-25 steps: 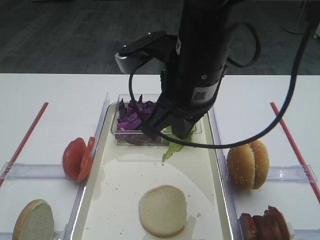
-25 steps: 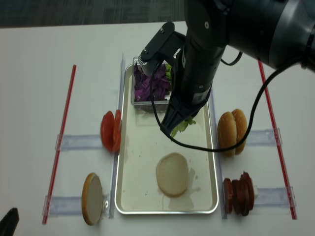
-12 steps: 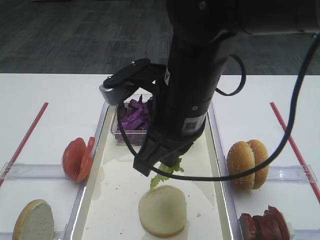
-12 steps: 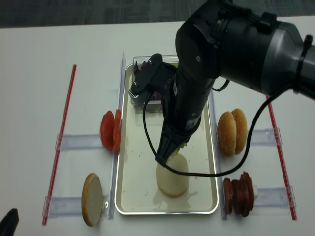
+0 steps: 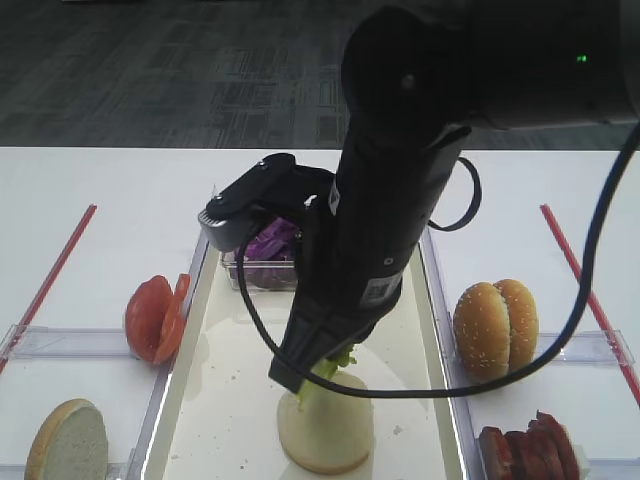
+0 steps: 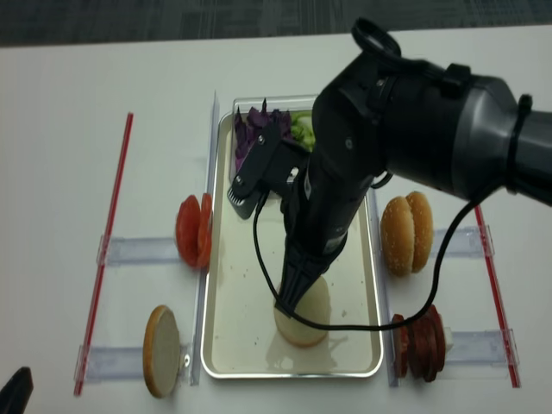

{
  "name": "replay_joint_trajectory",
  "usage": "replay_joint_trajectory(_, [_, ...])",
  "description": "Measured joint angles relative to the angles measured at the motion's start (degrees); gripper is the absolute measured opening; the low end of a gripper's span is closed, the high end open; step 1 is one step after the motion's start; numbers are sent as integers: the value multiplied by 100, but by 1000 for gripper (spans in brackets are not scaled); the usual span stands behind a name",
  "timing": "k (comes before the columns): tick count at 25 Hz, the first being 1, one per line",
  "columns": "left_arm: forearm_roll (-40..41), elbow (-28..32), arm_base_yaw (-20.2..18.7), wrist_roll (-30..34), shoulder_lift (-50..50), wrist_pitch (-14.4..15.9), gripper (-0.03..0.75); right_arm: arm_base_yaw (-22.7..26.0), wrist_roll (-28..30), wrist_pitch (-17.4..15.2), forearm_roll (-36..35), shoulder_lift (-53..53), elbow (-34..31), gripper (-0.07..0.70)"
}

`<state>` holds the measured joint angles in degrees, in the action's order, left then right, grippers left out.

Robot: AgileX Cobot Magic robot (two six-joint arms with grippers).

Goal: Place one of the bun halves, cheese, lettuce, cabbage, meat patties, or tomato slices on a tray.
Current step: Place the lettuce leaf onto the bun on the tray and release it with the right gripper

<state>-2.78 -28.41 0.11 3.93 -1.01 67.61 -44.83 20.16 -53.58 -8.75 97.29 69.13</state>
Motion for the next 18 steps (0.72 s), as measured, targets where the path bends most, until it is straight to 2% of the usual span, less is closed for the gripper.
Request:
replay_joint_trajectory(12, [0, 0, 0, 0, 0, 0, 271, -46, 322, 714, -271, 0, -505, 29])
replay_joint_trajectory(18, [0, 0, 0, 0, 0, 0, 271, -46, 469, 752, -392, 0, -636, 29])
